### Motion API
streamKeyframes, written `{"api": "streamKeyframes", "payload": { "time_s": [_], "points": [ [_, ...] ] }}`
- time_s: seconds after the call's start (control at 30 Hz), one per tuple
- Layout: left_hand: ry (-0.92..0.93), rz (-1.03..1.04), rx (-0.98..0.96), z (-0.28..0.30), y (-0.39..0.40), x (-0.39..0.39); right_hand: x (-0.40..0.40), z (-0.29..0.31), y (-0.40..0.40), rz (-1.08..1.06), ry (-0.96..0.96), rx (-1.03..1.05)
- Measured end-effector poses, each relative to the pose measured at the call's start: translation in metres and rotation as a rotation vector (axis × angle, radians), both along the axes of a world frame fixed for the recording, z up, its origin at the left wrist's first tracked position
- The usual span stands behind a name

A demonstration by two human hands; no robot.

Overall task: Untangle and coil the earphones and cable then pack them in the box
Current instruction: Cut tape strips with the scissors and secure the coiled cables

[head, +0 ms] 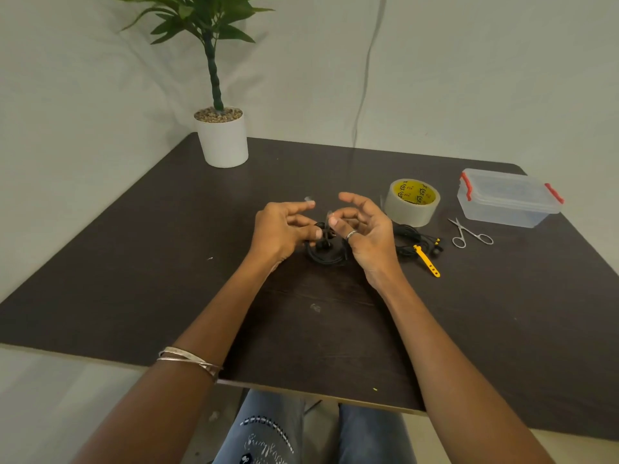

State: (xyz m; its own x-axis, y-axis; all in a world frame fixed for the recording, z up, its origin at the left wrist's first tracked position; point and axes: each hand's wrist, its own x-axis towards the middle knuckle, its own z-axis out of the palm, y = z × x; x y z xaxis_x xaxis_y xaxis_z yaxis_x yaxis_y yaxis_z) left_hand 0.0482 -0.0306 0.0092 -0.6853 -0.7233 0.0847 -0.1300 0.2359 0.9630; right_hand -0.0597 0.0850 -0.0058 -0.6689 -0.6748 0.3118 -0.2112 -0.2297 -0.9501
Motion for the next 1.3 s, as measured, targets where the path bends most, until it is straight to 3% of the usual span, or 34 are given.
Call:
{"api": "streamKeyframes", "payload": {
  "time_s": [0.13,0.33,0.77,0.87,0.97,1.03,1.13,1.3],
  "points": [
    [-0.022,-0.042,-0.122,0.007,-0.001,0.002,-0.003,0.003,0.002,0.003,0.024,-0.049],
    [-0.078,-0.174,-0.422,0.032,-0.002,0.001,-0.009,0.008,0.008,0.226,-0.023,-0.067],
    [-0.085,-0.193,-0.477,0.039,-0.002,-0.005,-0.005,0.011,0.008,0.009,0.014,-0.071],
    [0.029,-0.14,-0.28,0.035,0.004,-0.006,-0.006,0.011,0.006,-0.04,-0.115,-0.154],
    [0.173,-0.144,0.34,0.027,0.01,-0.005,-0.007,0.011,0.004,-0.129,-0.244,-0.227],
    [0.158,-0.163,0.609,0.021,0.013,-0.004,-0.009,0.01,0.002,-0.201,-0.329,-0.278],
    [0.202,-0.175,0.691,0.013,0.019,-0.006,-0.012,0.009,-0.002,-0.3,-0.426,-0.321],
    [0.181,-0.037,0.519,0.011,0.03,-0.02,-0.006,0.009,-0.001,-0.369,-0.482,-0.361]
  ]
}}
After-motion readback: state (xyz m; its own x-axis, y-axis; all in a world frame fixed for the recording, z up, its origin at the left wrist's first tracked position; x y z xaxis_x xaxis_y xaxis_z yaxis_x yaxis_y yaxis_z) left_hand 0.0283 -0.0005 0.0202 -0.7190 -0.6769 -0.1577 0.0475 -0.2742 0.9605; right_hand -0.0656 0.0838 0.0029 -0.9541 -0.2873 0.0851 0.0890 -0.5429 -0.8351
